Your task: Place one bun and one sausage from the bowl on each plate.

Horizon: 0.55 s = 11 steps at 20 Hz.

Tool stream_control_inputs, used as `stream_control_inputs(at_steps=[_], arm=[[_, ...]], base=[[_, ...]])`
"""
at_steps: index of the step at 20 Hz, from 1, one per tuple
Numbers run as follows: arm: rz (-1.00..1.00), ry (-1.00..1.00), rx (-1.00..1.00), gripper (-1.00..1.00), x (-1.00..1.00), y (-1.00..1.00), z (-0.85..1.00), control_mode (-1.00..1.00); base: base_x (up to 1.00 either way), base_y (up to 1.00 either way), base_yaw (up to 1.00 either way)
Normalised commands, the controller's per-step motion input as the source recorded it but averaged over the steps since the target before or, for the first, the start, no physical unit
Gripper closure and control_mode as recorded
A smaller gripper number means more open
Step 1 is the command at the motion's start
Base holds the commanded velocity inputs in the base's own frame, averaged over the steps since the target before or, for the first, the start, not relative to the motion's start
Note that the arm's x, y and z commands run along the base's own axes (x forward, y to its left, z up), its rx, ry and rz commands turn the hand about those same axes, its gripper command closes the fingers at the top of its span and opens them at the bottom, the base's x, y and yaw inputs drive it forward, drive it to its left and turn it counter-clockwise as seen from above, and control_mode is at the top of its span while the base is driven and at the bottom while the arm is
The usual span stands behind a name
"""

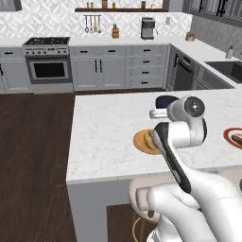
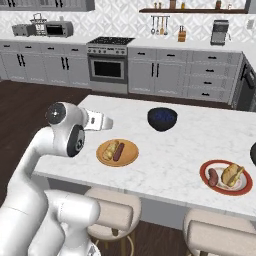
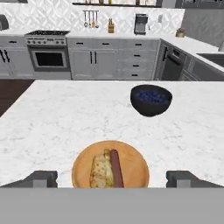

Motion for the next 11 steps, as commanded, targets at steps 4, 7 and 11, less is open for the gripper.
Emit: stream_control_inputs(at_steps=[4,7,11], arm=[[0.0,-0.65,0.07,-1.0,-1.0,0.0,1.0,-1.0],[0.0,-0.71,0.29,-1.0,-1.0,-0.41,0.99,-1.0],[0.0,-0.33,0.23,-1.0,-0.45,-0.48,0.37,-1.0]], base=[[0.0,0.0,0.0],[0.0,0.0,0.0],[0.0,0.0,0.0]])
